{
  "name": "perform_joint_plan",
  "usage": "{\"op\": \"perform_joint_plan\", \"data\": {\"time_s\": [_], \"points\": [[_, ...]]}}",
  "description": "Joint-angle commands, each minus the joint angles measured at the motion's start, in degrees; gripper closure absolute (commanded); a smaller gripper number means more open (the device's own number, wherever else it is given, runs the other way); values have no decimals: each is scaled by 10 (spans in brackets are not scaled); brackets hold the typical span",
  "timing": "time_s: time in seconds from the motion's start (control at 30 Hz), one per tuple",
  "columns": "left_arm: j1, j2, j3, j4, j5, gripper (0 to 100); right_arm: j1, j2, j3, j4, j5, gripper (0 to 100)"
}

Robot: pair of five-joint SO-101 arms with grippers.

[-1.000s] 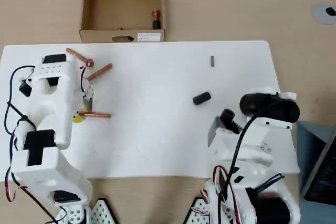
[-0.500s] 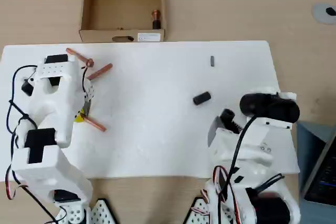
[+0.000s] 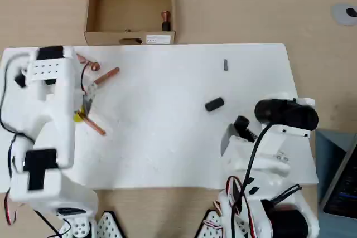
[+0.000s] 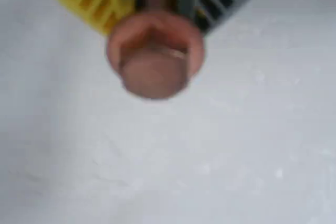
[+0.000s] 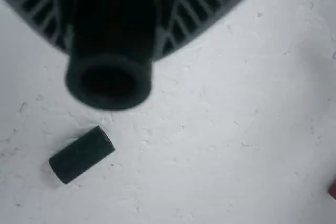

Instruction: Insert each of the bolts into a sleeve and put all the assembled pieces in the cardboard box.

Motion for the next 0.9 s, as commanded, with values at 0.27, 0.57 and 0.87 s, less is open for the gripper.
{"op": "perform_joint_plan", "data": {"time_s": [0.27, 0.57, 0.87], "points": [[5, -313, 49, 15, -118, 994, 4, 0, -2, -10, 10, 989], [4, -600, 248, -39, -212, 994, 3, -1, 0, -11, 66, 989], [23, -850, 440, -142, -266, 995, -29, -1, 44, -23, 111, 989]]}}
